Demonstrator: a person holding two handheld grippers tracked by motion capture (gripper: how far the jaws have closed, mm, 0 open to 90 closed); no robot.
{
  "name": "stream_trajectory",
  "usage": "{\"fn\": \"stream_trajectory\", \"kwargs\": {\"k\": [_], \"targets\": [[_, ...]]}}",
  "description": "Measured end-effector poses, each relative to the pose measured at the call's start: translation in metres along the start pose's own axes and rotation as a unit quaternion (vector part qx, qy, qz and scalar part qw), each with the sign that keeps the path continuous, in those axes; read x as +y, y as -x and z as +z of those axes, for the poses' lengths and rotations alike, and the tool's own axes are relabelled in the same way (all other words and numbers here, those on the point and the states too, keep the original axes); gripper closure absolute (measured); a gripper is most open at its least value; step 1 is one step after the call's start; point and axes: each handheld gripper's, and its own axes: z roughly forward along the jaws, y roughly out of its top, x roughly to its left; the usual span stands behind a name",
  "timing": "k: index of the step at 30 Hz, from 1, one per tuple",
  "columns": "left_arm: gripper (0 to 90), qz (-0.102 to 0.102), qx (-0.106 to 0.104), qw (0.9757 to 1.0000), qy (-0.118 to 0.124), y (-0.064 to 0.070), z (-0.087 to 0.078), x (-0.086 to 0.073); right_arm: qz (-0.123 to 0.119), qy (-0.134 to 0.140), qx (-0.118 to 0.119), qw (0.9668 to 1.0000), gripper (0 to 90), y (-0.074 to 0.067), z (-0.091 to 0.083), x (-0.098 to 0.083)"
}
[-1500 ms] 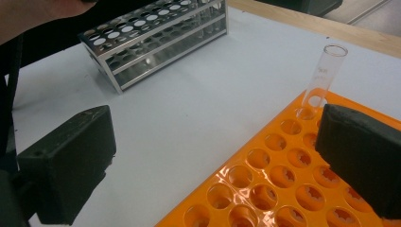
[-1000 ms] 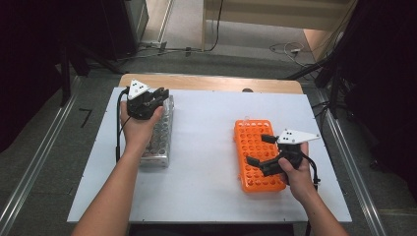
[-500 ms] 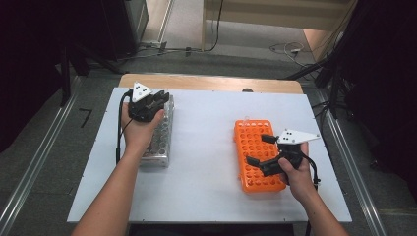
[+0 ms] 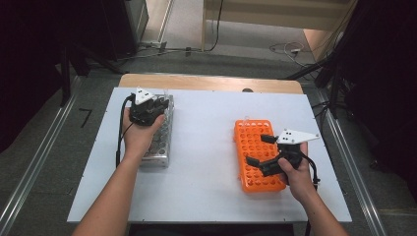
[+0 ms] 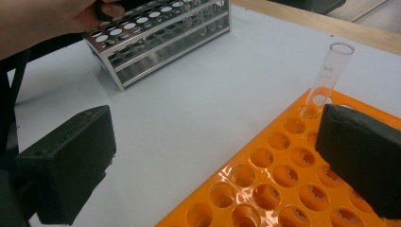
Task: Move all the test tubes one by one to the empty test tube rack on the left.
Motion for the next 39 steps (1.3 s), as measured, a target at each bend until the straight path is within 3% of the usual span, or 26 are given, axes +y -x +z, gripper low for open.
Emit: {"fn": "stream_trajectory", "kwargs": {"k": [13, 19, 23, 29, 33, 39], "targets": [[75.4, -0.008, -0.003, 0.9991, -0.041, -0.001, 0.004, 0.0, 0.004, 0.0, 0.003, 1.0, 0.0, 0.001, 0.0, 0.0], [72.4, -0.019, -0.023, 0.9983, -0.049, -0.002, 0.003, 0.0, 0.005, -0.002, 0.005, 1.0, 0.0, 0.0, 0.0, 0.0], [64.5, -0.025, -0.026, 0.9982, -0.048, -0.001, 0.001, 0.002, 0.005, -0.004, 0.008, 0.9999, 0.0, 0.0, 0.001, 0.0], [43.4, -0.034, -0.032, 0.9982, -0.037, 0.003, -0.007, 0.002, 0.005, -0.003, 0.01, 0.9999, 0.0, 0.0, 0.002, 0.0], [37.4, -0.03, -0.038, 0.9987, -0.02, 0.008, -0.018, 0.003, 0.005, -0.004, 0.013, 0.9999, 0.0, 0.001, 0.002, 0.0], [26.9, -0.025, -0.063, 0.9977, 0.0, 0.019, -0.035, 0.002, 0.007, -0.005, 0.017, 0.9998, 0.0, 0.002, 0.004, 0.001]]}}
